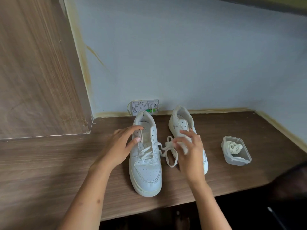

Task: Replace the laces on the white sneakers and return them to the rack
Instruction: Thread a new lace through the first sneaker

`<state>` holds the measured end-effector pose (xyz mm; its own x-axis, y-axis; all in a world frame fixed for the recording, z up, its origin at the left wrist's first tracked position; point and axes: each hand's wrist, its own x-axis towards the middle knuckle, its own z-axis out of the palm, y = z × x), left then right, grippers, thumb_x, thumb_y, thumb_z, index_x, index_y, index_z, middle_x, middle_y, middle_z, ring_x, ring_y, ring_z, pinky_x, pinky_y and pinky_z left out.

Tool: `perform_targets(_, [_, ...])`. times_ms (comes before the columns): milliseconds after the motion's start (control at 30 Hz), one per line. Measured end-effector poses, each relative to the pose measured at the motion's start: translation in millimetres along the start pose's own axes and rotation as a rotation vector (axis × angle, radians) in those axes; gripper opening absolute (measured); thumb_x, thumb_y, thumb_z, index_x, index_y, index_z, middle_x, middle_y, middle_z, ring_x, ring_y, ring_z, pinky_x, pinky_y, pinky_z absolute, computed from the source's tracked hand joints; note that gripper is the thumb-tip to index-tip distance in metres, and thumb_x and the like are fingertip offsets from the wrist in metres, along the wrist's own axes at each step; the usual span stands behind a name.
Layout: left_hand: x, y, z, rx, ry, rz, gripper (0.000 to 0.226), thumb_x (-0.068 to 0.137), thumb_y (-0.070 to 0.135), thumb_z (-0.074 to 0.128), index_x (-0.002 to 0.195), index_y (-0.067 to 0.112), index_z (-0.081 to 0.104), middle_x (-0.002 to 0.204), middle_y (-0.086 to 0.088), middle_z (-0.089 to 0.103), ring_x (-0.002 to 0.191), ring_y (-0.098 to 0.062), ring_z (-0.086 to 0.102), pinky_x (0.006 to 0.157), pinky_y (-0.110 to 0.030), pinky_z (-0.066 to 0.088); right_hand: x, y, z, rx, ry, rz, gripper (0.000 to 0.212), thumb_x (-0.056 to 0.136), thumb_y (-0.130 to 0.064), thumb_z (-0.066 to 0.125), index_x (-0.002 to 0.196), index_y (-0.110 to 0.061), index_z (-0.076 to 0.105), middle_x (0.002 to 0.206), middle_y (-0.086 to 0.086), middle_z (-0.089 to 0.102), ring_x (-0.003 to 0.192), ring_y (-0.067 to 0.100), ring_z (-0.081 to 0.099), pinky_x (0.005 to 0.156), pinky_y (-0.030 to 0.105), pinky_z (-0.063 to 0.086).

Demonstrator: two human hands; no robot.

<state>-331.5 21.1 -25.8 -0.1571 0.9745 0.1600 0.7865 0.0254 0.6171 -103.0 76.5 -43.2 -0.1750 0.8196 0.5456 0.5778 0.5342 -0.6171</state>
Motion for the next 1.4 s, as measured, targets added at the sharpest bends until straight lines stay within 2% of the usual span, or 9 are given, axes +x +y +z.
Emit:
perform_targets(167, [-1.4, -0.8, -0.6, 0.005, 0.006, 0.045, 0.049, 0.097, 0.021, 0.055, 0.137, 0.046, 0.043, 0.144, 0.019, 0.043, 0.130, -0.010, 0.035, 0.105, -0.033, 0.030, 2.3, -23.5, -36.4, 0.576, 0.207, 0.253, 0.007, 0.092, -0.015, 0.064, 0.098, -0.015, 0.068, 0.089, -0.003, 0.070, 0.080, 0.013, 0.068, 0.078, 0.030, 0.053])
perform_targets(433, [-0.5, 0.4, 0.8, 0.038, 0.020, 0.088, 0.045, 0.091, 0.017, 0.063, 0.125, 0.043, 0.051, 0.138, 0.021, 0.045, 0.128, -0.011, 0.039, 0.106, -0.034, 0.031, 9.0, -23.2, -38.7, 1.345, -0.141, 0.538, 0.030, 0.066, -0.026, 0.083, 0.089, -0.009, 0.076, 0.079, 0.003, 0.065, 0.063, 0.012, 0.060, 0.066, 0.025, 0.057])
perform_targets(533, [0.5, -2.5, 2.4, 0.027, 0.023, 0.097, 0.045, 0.090, 0.016, 0.065, 0.121, 0.046, 0.049, 0.135, 0.025, 0.046, 0.126, -0.010, 0.042, 0.102, -0.033, 0.032, 12.2, -18.4, -38.5, 0.911, -0.053, 0.445, 0.016, 0.079, -0.021, 0.074, 0.092, -0.013, 0.075, 0.089, 0.000, 0.068, 0.074, 0.012, 0.062, 0.077, 0.029, 0.055])
perform_targets(633, [1.1, -4.6, 4.0, 0.007, 0.013, 0.102, 0.047, 0.090, 0.018, 0.065, 0.119, 0.049, 0.045, 0.135, 0.026, 0.045, 0.125, -0.008, 0.044, 0.104, -0.035, 0.033, 19.5, -7.1, -40.6, 0.179, -0.192, 0.332, 0.006, 0.085, -0.023, 0.074, 0.085, -0.029, 0.075, 0.088, -0.006, 0.066, 0.067, 0.000, 0.057, 0.064, 0.013, 0.045])
perform_targets(767, [1.2, -5.4, 5.6, -0.014, 0.012, 0.105, 0.048, 0.091, 0.017, 0.064, 0.119, 0.050, 0.044, 0.135, 0.025, 0.044, 0.126, -0.007, 0.044, 0.105, -0.034, 0.033, 29.3, -10.2, -41.1, 0.356, -0.273, 0.466, 0.010, 0.088, -0.011, 0.071, 0.082, -0.018, 0.073, 0.069, 0.000, 0.069, 0.054, 0.009, 0.061, 0.064, 0.027, 0.052])
perform_targets(900, [1.9, -5.5, 5.5, -0.052, 0.012, 0.108, 0.047, 0.091, 0.016, 0.064, 0.119, 0.048, 0.045, 0.134, 0.025, 0.044, 0.125, -0.004, 0.044, 0.106, -0.040, 0.037, 32.4, -22.6, -33.1, 0.635, 0.117, 0.347, 0.026, 0.095, -0.015, 0.064, 0.121, -0.014, 0.061, 0.114, -0.002, 0.070, 0.108, 0.008, 0.066, 0.095, 0.030, 0.052])
perform_targets(1000, [1.2, -6.1, 5.8, -0.068, 0.005, 0.118, 0.047, 0.091, 0.016, 0.064, 0.120, 0.048, 0.045, 0.133, 0.028, 0.043, 0.124, -0.001, 0.043, 0.106, -0.045, 0.039, 27.4, -20.1, -30.2, 0.513, -0.015, 0.293, 0.048, 0.096, -0.014, 0.061, 0.140, -0.025, 0.045, 0.127, -0.015, 0.059, 0.119, -0.004, 0.056, 0.095, 0.016, 0.048])
perform_targets(1167, [1.8, -6.3, 5.0, -0.067, -0.001, 0.101, 0.047, 0.091, 0.017, 0.063, 0.121, 0.049, 0.045, 0.135, 0.028, 0.042, 0.126, -0.001, 0.042, 0.107, -0.046, 0.038, 14.4, -17.6, -30.1, 0.076, -0.386, 0.328, 0.018, 0.092, -0.008, 0.061, 0.094, -0.024, 0.070, 0.086, -0.009, 0.070, 0.062, 0.003, 0.067, 0.061, 0.030, 0.057])
perform_targets(1400, [0.9, -6.1, 5.0, -0.056, -0.004, 0.107, 0.054, 0.091, 0.018, 0.063, 0.129, 0.051, 0.042, 0.139, 0.024, 0.041, 0.128, -0.003, 0.041, 0.108, -0.047, 0.037, -19.1, -11.5, -5.9, -0.344, -0.751, 0.145, 0.018, 0.083, -0.003, 0.061, 0.098, -0.013, 0.059, 0.085, -0.003, 0.062, 0.077, 0.015, 0.058, 0.062, 0.023, 0.043])
